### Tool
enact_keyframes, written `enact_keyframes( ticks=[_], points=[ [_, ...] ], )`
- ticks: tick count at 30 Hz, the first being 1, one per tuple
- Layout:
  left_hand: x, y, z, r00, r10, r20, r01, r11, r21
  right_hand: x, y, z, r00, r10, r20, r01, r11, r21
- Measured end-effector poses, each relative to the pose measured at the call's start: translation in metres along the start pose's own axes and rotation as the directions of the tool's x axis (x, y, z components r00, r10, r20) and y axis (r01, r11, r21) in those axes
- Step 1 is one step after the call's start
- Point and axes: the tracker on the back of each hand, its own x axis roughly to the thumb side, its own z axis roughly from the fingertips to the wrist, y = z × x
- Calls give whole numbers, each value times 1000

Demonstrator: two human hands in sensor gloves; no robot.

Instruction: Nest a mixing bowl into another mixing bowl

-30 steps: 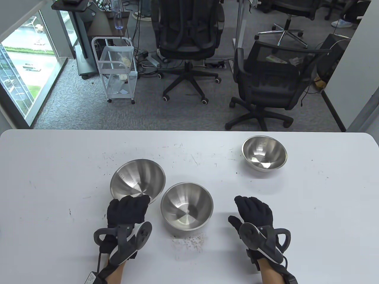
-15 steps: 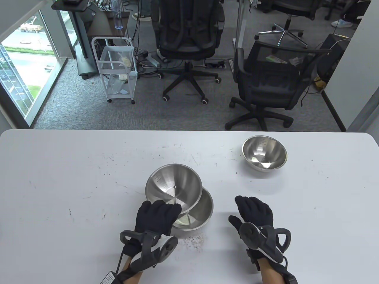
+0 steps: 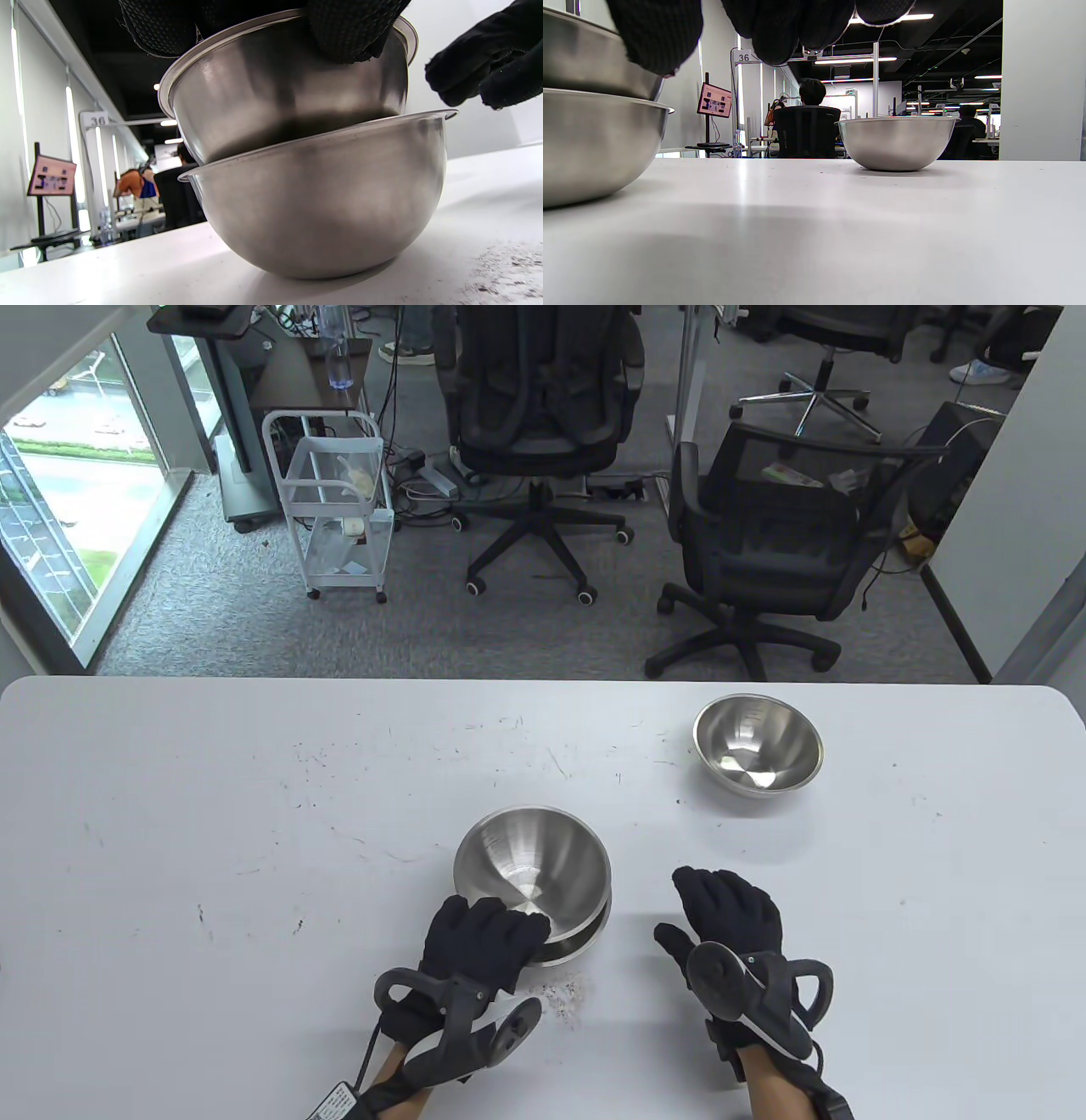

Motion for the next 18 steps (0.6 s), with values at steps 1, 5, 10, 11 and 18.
enact_keyframes(
  ticks=[1,5,10,11,18],
  points=[
    [1,-1,0,1000,-1,2,1,1000,-5,0,0,0,1000,0,0,0,1000,0],
    [0,-4,-1,1000,16,4,-16,1000,-23,0,1,0,1000,0,1,0,1000,3],
    [-3,-9,-1,999,42,-12,-43,998,-45,0,1,0,1000,-5,0,5,1000,3],
    [-3,-10,-1,999,40,-14,-41,998,-49,1,1,0,1000,-6,1,6,1000,2],
    [0,-16,-1,999,48,-2,-48,996,-82,1,2,0,1000,-8,3,8,1000,4]
  ],
)
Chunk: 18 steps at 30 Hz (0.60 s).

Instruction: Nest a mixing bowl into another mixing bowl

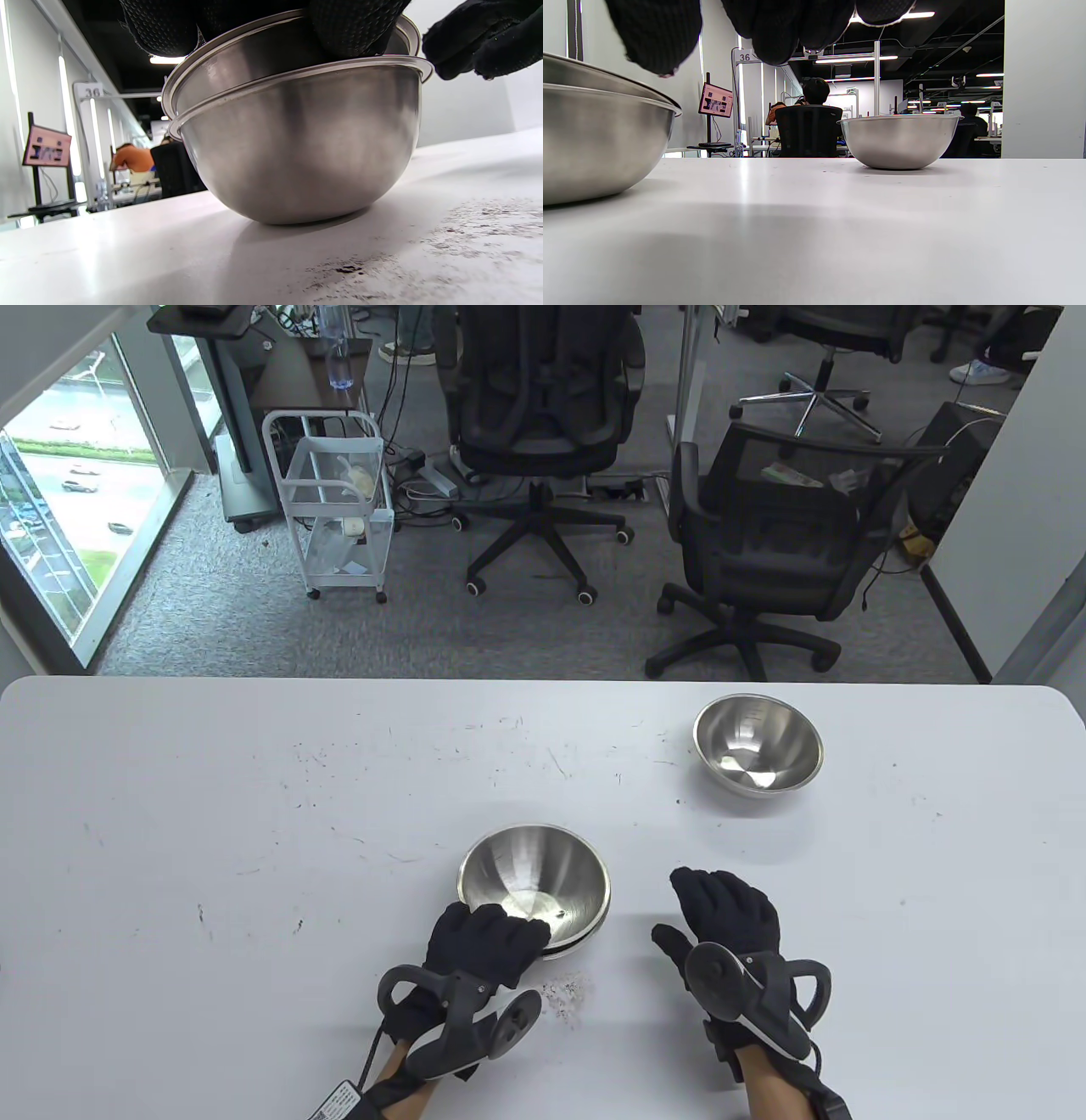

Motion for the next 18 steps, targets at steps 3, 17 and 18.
enact_keyframes(
  ticks=[3,17,18],
  points=[
    [0,0,0,1000,1,-2,-1,1000,-5,0,0,0,1000,-1,0,1,1000,-2],
    [-2,0,2,999,10,53,-7,998,-59,0,1,0,1000,-5,-2,5,1000,8],
    [-1,-1,2,998,8,58,-4,998,-66,0,1,0,1000,-6,-2,6,1000,9]
  ],
)
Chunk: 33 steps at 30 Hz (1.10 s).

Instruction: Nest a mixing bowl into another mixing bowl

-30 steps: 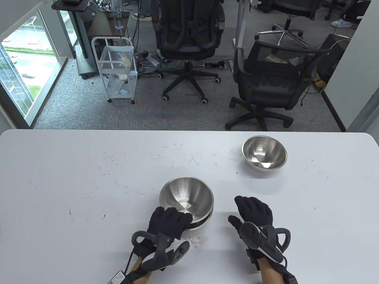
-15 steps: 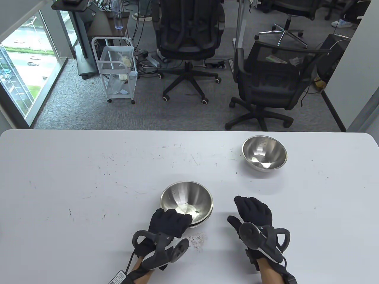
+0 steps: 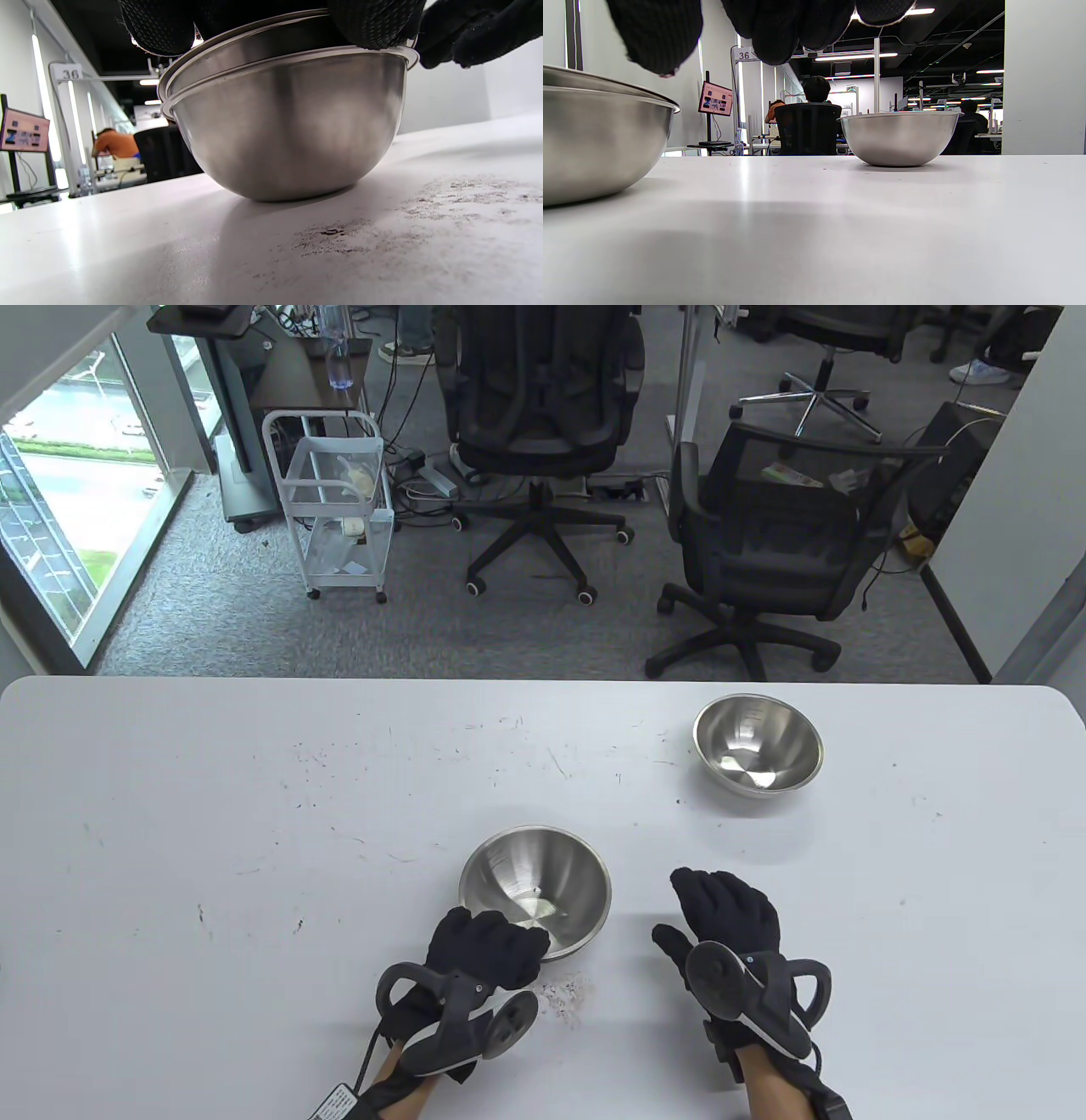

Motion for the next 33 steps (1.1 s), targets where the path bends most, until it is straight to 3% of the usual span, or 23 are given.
enact_keyframes(
  ticks=[16,33],
  points=[
    [-3,-1,2,1000,-6,-7,6,1000,11,0,0,0,1000,4,-1,-4,1000,6],
    [-66,4,18,972,22,-235,3,994,108,-1,0,0,1000,-5,-1,5,1000,7]
  ],
)
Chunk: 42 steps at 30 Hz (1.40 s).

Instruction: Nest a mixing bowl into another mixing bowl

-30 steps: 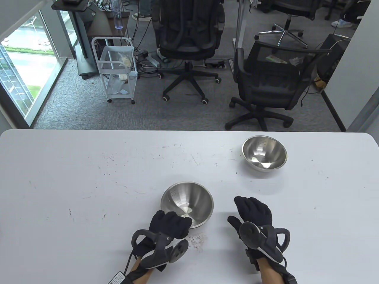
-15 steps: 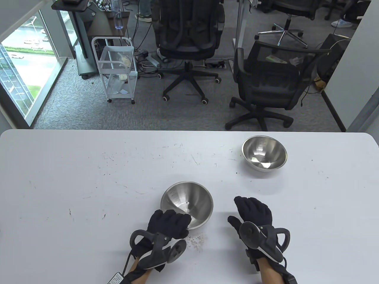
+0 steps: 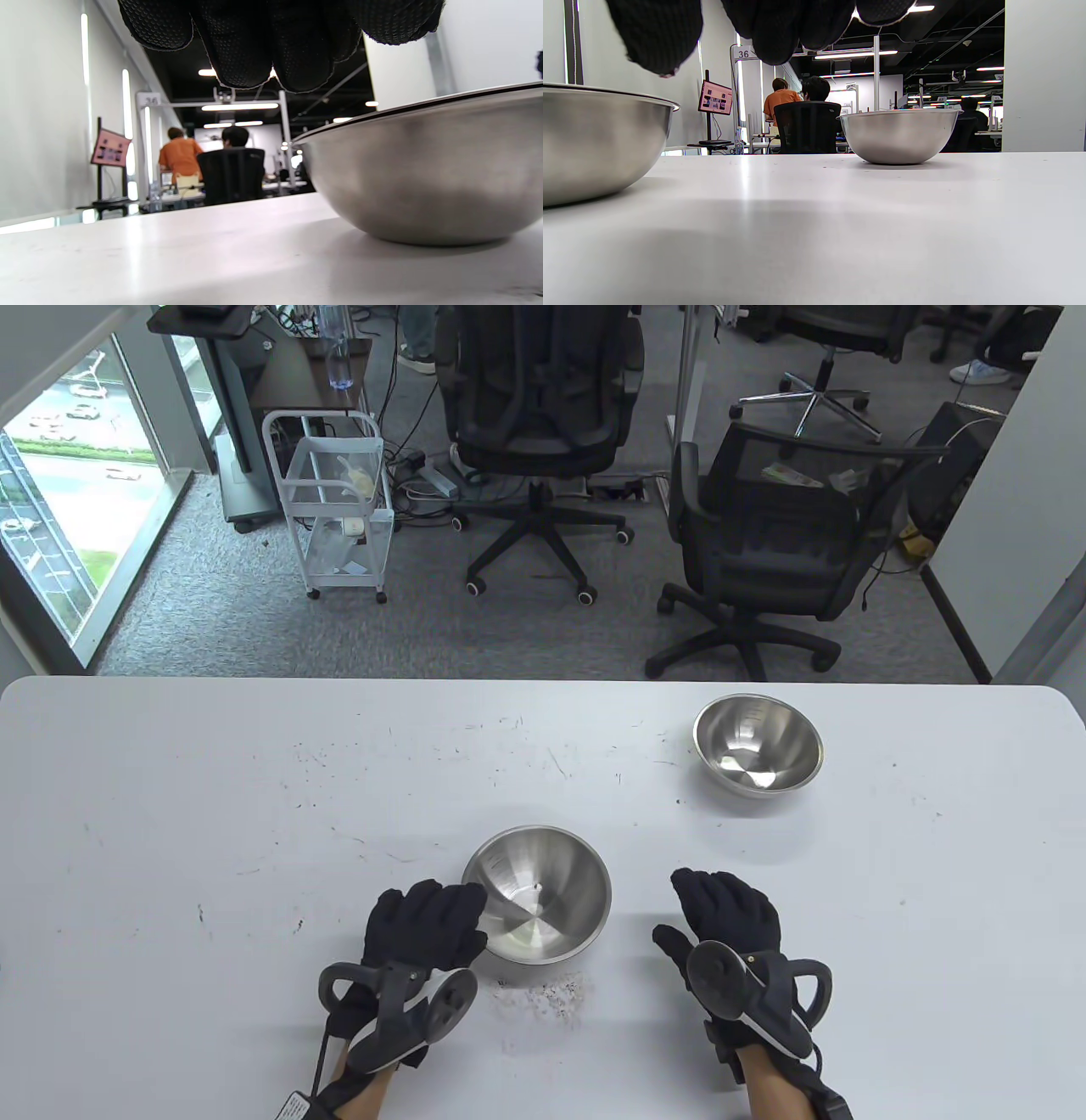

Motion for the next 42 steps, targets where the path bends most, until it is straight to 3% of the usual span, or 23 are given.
enact_keyframes(
  ticks=[8,26,34,42],
  points=[
    [-27,-3,3,994,-85,-76,84,996,-7,0,0,0,1000,-3,0,3,1000,1],
    [-59,-13,6,984,-28,-175,20,999,-47,-7,-2,-4,998,43,-41,-44,999,-22],
    [-61,-8,6,985,11,-173,-16,1000,-25,-23,-1,-38,984,90,-153,-97,994,-45],
    [-58,-3,6,987,16,-163,-16,1000,-2,-41,7,-87,951,221,-218,-223,975,19]
  ],
)
